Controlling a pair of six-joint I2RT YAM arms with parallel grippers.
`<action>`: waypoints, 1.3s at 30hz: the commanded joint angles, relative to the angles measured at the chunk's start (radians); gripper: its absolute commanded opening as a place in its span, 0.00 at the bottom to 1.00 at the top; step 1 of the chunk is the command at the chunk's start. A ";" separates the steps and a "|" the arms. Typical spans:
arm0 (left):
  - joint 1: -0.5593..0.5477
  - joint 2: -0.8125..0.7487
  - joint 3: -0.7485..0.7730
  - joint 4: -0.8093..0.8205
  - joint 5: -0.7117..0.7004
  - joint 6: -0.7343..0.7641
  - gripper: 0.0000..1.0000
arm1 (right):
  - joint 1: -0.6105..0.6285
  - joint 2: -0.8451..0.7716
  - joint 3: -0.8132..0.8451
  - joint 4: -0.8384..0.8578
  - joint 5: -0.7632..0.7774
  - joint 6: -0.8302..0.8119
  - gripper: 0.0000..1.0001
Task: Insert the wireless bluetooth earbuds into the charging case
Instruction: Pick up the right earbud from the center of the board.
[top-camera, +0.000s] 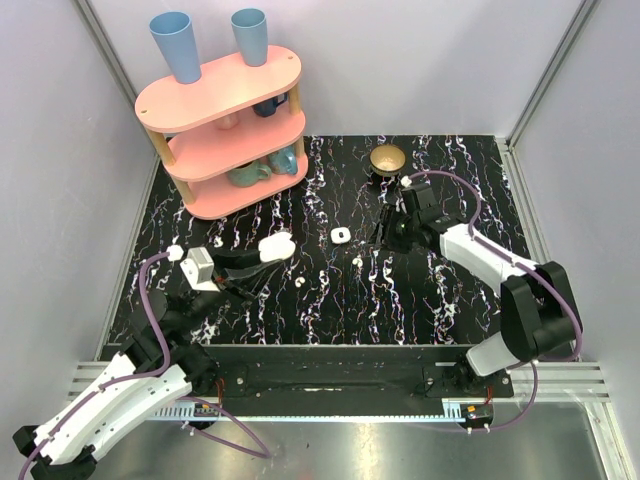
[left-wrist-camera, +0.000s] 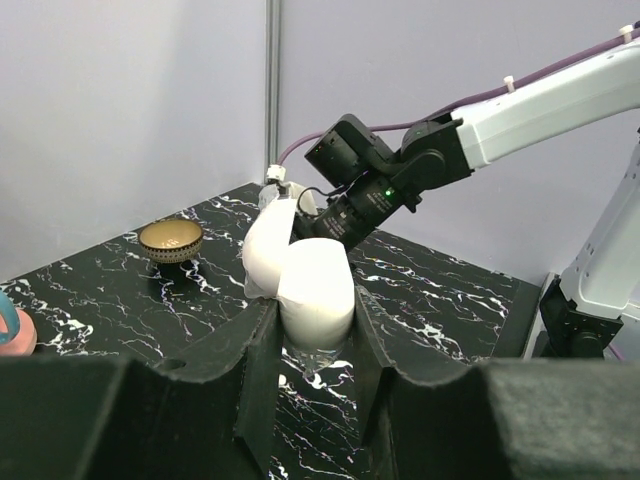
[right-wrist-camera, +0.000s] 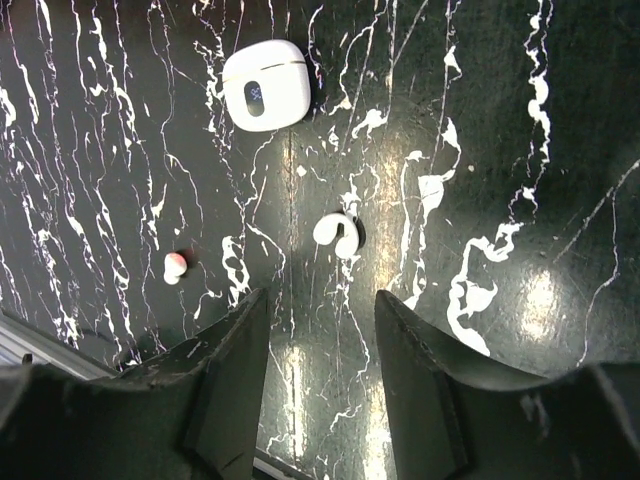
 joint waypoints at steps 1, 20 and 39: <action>0.000 0.007 0.063 0.018 0.023 0.006 0.00 | -0.008 0.043 0.009 0.102 -0.034 -0.033 0.54; 0.000 0.005 0.020 0.039 0.000 0.003 0.00 | -0.014 0.135 0.018 0.151 -0.133 -0.070 0.48; 0.000 0.013 0.035 0.024 -0.022 -0.001 0.00 | -0.012 0.284 0.044 0.168 -0.169 -0.102 0.44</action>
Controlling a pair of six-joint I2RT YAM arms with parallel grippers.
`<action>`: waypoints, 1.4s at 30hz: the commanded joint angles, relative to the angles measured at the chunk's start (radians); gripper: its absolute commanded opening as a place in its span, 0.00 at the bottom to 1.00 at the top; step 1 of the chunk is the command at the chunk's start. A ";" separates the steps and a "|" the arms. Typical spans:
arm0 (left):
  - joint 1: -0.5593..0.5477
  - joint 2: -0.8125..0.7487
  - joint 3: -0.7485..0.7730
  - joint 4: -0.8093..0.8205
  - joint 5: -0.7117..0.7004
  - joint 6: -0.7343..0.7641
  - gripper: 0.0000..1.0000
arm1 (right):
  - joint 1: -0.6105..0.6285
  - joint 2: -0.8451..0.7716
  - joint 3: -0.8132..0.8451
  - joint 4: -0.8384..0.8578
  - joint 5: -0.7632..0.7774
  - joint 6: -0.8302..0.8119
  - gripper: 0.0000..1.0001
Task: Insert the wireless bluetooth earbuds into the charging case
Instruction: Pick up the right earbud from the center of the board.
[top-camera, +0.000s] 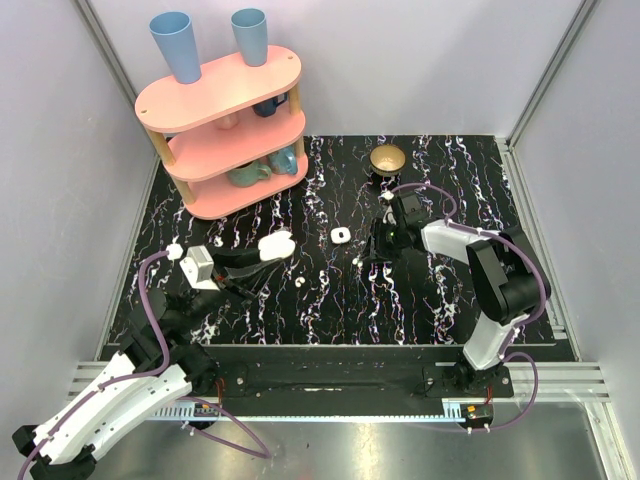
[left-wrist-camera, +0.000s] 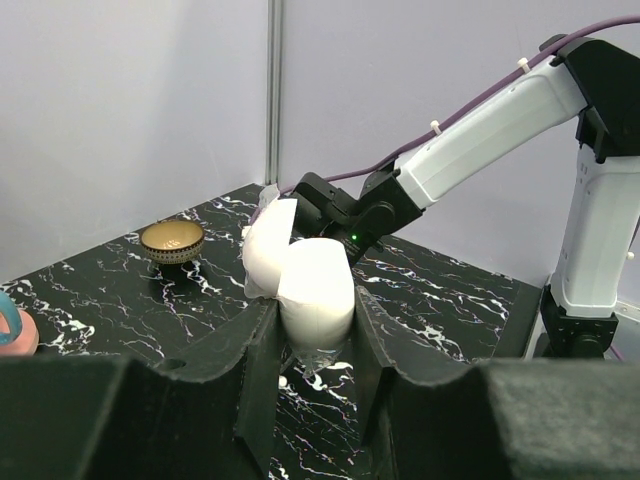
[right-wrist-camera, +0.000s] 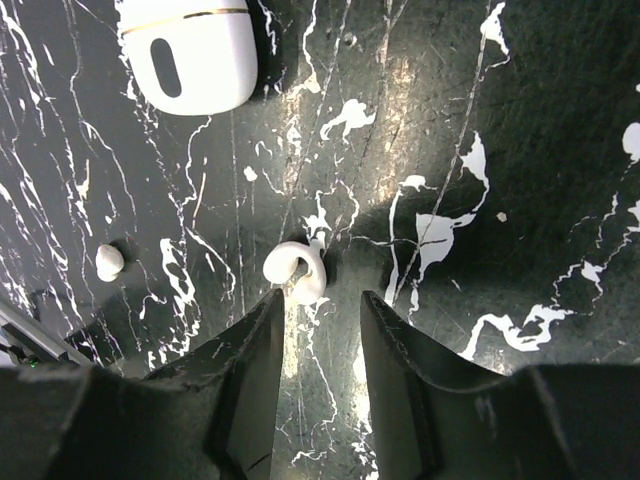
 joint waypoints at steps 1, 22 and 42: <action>0.000 0.004 0.021 0.032 -0.022 -0.002 0.00 | -0.005 0.028 0.044 0.042 -0.029 -0.023 0.44; 0.000 0.004 0.017 0.018 -0.035 -0.016 0.00 | 0.058 0.108 0.036 0.029 0.055 -0.048 0.39; -0.002 -0.011 0.009 -0.002 -0.050 -0.032 0.00 | 0.087 0.058 -0.026 0.063 0.087 -0.069 0.18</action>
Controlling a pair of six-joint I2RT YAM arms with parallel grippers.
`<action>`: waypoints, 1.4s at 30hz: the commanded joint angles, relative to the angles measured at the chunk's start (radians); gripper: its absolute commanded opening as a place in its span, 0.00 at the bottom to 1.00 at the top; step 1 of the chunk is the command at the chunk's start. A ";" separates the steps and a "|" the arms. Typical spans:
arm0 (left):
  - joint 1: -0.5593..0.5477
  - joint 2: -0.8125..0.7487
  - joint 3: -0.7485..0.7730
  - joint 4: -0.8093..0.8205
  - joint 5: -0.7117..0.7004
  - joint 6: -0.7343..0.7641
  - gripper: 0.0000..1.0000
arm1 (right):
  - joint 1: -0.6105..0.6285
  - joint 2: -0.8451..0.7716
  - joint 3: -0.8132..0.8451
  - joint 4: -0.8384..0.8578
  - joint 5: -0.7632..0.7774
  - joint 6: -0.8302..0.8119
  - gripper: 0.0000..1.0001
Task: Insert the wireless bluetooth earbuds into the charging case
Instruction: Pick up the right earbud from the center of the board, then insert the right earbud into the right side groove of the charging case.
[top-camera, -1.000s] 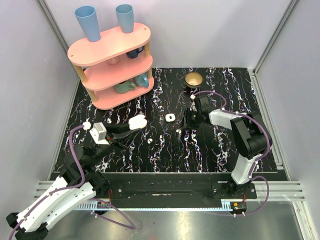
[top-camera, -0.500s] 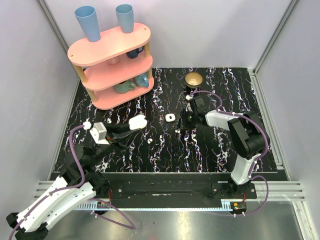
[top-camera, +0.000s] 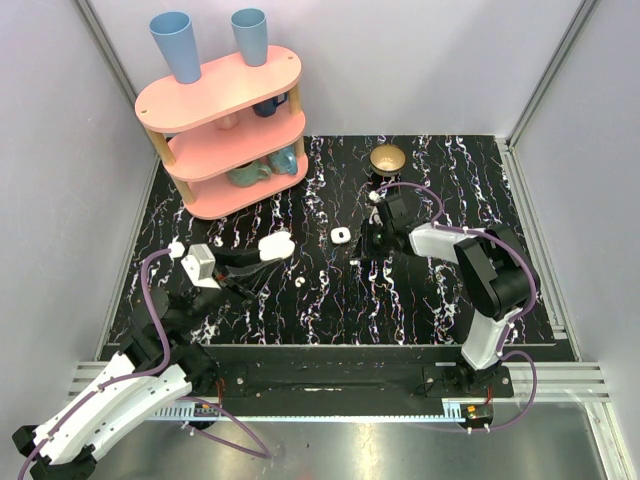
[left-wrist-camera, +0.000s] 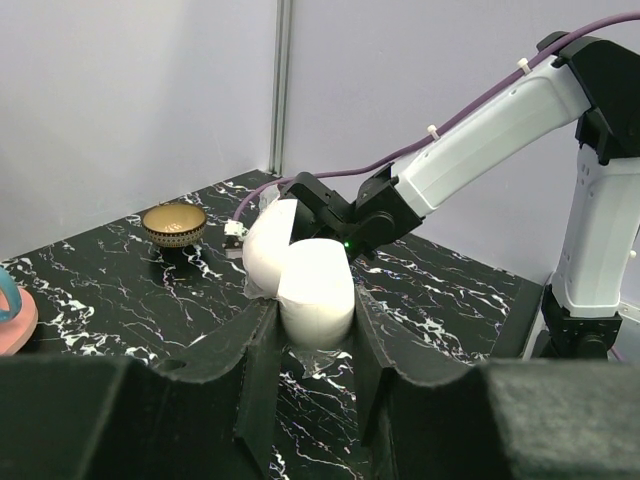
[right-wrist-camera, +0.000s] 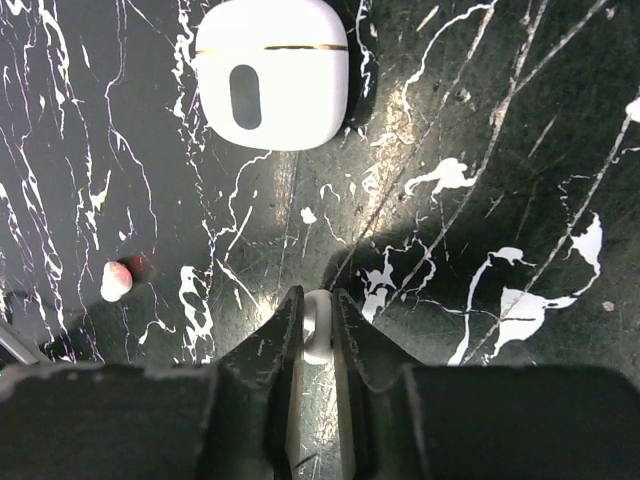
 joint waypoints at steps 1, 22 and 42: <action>0.000 -0.012 0.009 0.028 -0.028 -0.015 0.00 | 0.007 -0.017 -0.034 -0.053 0.043 -0.047 0.16; 0.000 0.017 0.020 0.065 -0.002 -0.047 0.00 | 0.045 -0.798 -0.217 0.287 -0.219 -0.039 0.00; 0.000 0.186 0.115 0.188 0.448 -0.094 0.00 | 0.303 -0.798 0.156 0.091 -0.526 -0.362 0.00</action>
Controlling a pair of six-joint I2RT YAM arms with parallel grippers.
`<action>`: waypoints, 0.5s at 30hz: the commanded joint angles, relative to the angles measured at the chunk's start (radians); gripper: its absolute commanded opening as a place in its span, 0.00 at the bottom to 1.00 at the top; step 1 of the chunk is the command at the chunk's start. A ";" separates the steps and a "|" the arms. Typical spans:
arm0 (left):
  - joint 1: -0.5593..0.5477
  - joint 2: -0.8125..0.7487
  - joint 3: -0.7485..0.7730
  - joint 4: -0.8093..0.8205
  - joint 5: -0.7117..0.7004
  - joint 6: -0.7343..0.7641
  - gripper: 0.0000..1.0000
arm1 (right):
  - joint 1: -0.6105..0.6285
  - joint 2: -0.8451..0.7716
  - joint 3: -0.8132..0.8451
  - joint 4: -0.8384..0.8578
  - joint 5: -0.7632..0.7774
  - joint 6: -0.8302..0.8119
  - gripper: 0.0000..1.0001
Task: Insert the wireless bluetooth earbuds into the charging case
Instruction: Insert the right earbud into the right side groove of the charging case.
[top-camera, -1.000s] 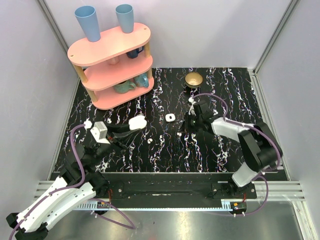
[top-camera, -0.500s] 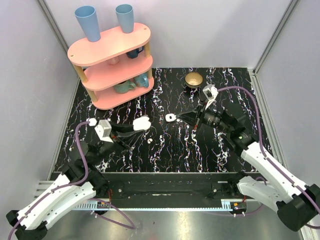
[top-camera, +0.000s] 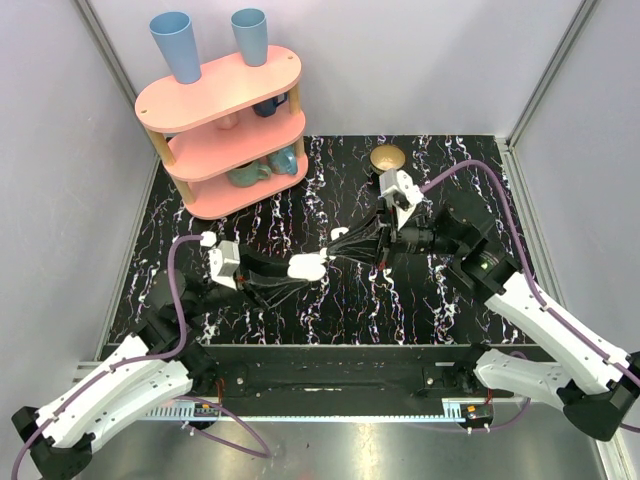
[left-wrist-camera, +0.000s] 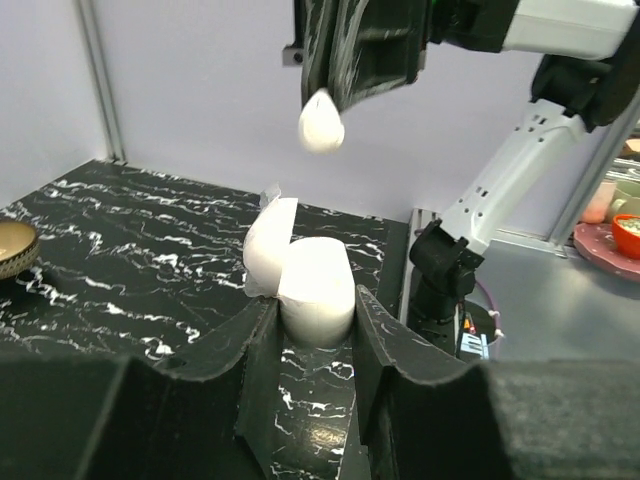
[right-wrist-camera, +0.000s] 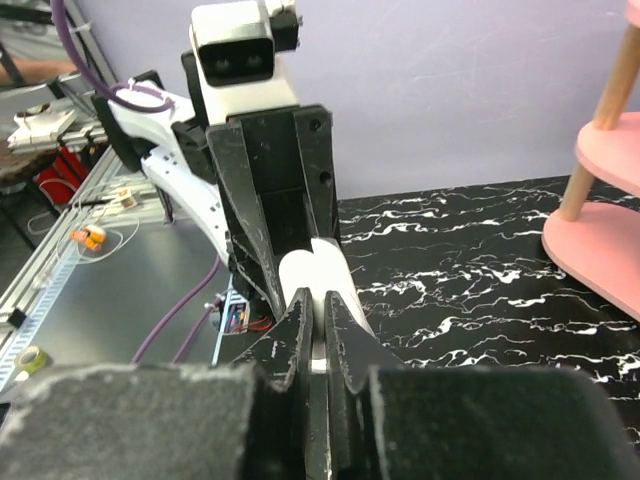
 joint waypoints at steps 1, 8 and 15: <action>0.000 -0.001 0.069 0.089 0.097 -0.018 0.00 | 0.047 0.012 0.060 -0.087 -0.052 -0.094 0.00; 0.000 0.002 0.067 0.111 0.113 -0.035 0.00 | 0.111 -0.009 0.051 -0.127 0.000 -0.168 0.00; -0.002 0.016 0.067 0.146 0.134 -0.055 0.00 | 0.127 0.001 0.046 -0.113 0.018 -0.204 0.00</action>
